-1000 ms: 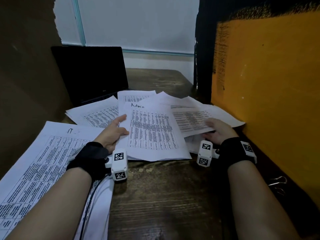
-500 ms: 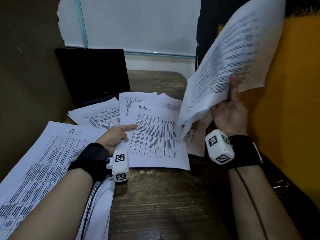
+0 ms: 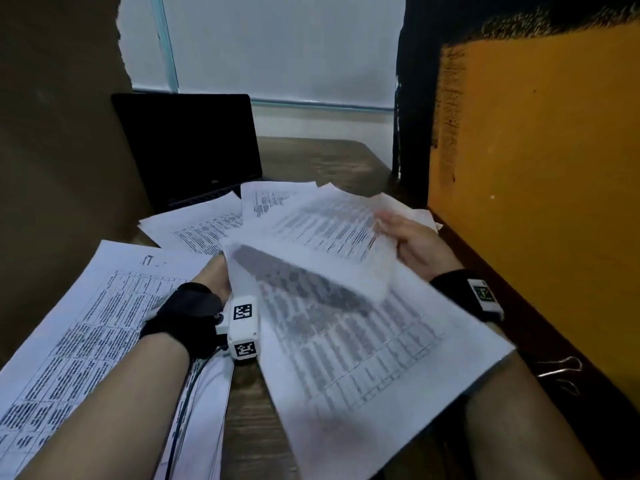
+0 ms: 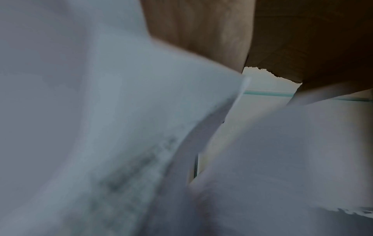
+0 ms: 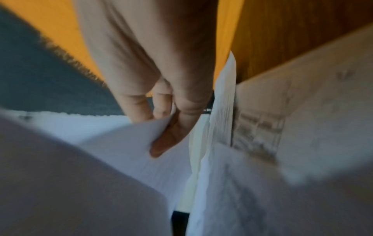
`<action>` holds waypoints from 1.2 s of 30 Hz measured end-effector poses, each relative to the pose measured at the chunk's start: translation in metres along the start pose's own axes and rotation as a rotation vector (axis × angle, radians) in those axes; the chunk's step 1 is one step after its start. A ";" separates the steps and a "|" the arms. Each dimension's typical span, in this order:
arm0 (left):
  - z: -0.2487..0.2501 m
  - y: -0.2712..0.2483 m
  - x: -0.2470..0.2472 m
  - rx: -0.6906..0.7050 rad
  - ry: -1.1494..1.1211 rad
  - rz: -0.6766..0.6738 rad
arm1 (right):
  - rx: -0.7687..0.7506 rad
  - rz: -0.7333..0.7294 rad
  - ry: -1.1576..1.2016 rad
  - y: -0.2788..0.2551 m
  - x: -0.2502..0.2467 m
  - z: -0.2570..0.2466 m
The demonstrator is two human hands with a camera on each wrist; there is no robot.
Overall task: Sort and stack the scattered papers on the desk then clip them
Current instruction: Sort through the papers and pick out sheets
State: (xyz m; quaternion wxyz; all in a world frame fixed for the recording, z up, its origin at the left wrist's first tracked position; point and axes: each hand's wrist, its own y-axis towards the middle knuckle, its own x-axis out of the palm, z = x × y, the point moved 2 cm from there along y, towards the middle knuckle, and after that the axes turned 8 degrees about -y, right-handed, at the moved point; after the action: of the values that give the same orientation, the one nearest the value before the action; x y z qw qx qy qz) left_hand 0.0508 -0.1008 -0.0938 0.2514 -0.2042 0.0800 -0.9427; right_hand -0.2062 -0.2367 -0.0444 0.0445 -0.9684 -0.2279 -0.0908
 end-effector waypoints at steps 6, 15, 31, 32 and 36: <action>0.005 -0.006 0.014 -0.090 -0.002 -0.168 | 0.058 0.140 -0.148 0.002 -0.004 0.016; 0.008 -0.009 0.013 0.060 0.021 -0.132 | 0.026 0.080 -0.105 0.000 -0.020 0.003; 0.020 -0.010 0.006 0.285 -0.367 0.096 | 0.176 -0.362 -0.778 0.008 -0.017 0.010; 0.018 -0.010 0.004 0.249 -0.412 0.101 | 0.099 -0.239 -0.665 0.009 -0.018 0.007; 0.013 -0.004 0.003 0.207 -0.156 0.090 | -0.097 0.137 -0.228 0.013 -0.022 0.007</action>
State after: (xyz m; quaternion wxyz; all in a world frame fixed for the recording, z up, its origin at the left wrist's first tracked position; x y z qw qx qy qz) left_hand 0.0518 -0.0993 -0.0800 0.3188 -0.2462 -0.0285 -0.9148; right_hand -0.2181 -0.2570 -0.0557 -0.0225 -0.9867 -0.1603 0.0121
